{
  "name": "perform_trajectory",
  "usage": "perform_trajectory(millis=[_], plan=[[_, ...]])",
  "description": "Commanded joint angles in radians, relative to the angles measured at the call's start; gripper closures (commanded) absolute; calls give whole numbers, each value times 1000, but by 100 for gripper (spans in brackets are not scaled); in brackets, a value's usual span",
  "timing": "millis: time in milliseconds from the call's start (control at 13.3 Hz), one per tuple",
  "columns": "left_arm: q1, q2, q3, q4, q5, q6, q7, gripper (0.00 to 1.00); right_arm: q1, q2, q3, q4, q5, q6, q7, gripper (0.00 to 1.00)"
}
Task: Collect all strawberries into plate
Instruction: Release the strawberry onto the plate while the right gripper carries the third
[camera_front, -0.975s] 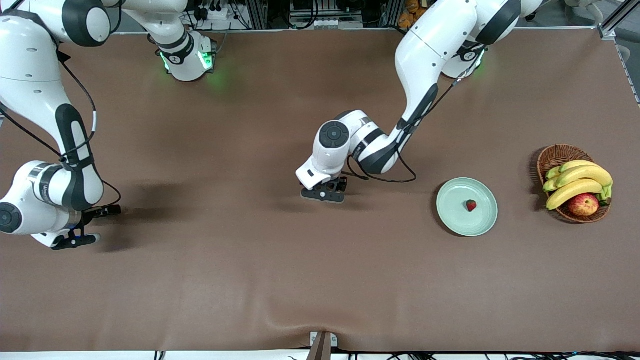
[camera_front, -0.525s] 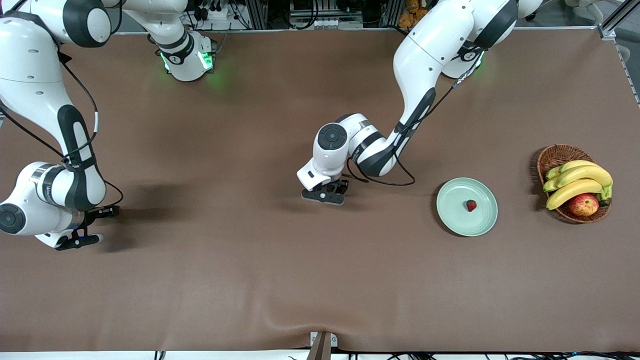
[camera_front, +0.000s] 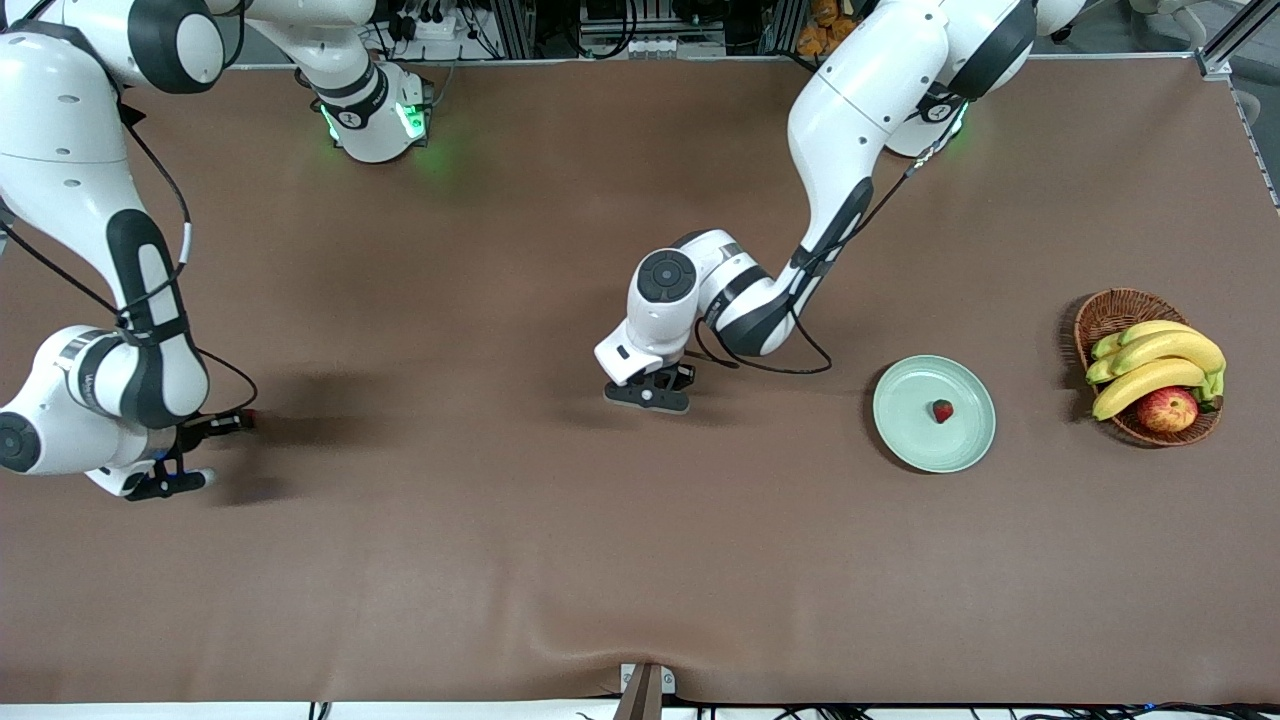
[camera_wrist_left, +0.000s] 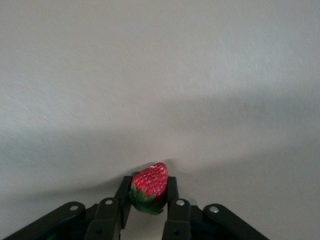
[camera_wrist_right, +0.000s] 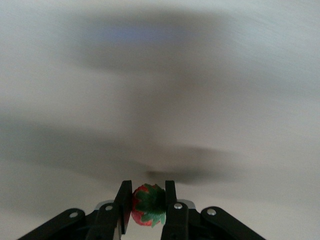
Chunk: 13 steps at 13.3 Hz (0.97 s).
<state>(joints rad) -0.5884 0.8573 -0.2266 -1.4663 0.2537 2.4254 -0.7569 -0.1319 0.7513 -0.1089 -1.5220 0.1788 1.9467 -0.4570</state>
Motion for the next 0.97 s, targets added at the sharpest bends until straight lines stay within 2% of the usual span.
perform_trajectory(millis=[0,150,375,525,825,900], plan=[[79,-146,0,-83,21,-95,-9,100,82,-55,5,32,193,-98,85,100],[181,-260,-7,-179,19,-152,4,100,173,-66,5,32,278,-116,254,100],[333,-394,-11,-360,19,-183,24,100,340,-67,5,32,492,-118,499,100],[453,-412,-11,-433,29,-181,132,100,453,-56,3,31,606,-44,602,100],[616,-356,-10,-468,30,-180,239,100,691,-20,2,28,630,257,834,100],[652,-350,-10,-470,30,-181,279,80,740,-3,2,28,628,309,874,100]])
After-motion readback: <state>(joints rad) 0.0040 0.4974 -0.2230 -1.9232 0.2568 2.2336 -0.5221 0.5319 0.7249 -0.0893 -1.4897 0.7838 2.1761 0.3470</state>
